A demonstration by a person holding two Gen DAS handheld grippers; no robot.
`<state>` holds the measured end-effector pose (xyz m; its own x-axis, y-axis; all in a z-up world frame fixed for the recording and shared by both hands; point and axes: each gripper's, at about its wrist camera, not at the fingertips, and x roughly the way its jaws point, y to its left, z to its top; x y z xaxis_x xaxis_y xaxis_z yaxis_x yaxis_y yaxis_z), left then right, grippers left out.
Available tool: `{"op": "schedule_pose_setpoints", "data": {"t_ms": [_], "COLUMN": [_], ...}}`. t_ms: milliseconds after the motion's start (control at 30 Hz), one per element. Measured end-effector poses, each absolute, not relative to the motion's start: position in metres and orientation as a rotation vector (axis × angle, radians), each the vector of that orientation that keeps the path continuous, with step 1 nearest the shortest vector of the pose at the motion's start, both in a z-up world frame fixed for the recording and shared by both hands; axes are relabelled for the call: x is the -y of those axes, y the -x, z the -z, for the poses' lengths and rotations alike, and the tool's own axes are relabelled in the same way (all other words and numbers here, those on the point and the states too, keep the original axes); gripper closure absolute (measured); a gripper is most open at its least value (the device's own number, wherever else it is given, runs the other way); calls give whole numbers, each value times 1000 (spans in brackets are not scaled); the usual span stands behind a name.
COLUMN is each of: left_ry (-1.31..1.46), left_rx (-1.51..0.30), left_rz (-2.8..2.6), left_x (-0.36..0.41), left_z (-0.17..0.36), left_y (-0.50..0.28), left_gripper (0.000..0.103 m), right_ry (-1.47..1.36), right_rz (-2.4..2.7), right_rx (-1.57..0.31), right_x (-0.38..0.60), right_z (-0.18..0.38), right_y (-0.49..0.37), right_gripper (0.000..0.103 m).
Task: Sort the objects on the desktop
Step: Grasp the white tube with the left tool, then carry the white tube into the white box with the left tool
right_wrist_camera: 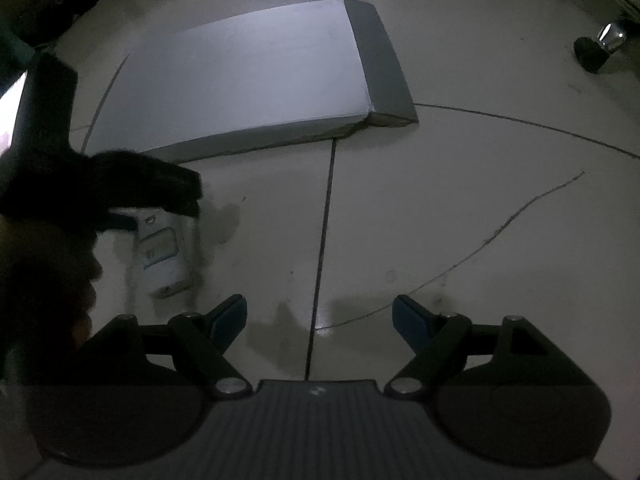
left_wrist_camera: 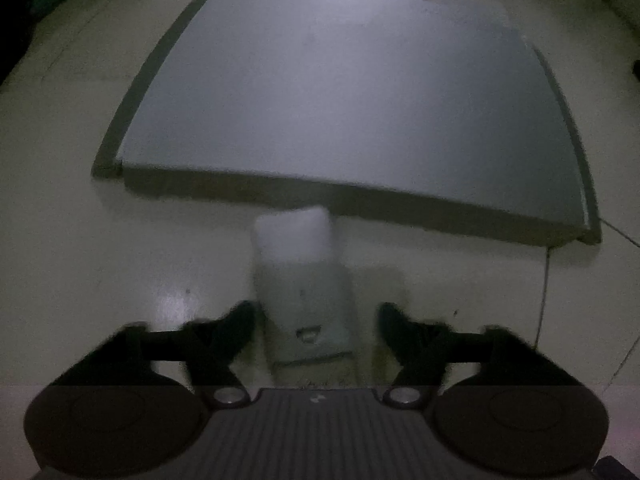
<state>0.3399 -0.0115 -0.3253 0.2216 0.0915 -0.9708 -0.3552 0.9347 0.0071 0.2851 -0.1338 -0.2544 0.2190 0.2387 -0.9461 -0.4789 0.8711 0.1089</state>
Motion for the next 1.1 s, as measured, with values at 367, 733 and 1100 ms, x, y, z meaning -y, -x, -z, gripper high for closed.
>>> {"op": "schedule_pose_setpoints", "data": {"t_ms": [367,733,1100], "left_ry": [267,305,327], "left_rx": [-1308,-1238,-1239], "left_rz": [-315,-255,-137], "left_x": [1,-19,-35], "left_z": [309,207,121], "left_y": [-332,-322,-262], "left_gripper": [63,63,63], "right_ry": [218,90,131], "right_rz": [-498,-488,-476], "right_rx": [-1266,-1204,-1179], "right_x": [135,126,123], "right_z": [251,192,173], "right_y": [-287,-298,-302], "right_gripper": [20,20,20]}}
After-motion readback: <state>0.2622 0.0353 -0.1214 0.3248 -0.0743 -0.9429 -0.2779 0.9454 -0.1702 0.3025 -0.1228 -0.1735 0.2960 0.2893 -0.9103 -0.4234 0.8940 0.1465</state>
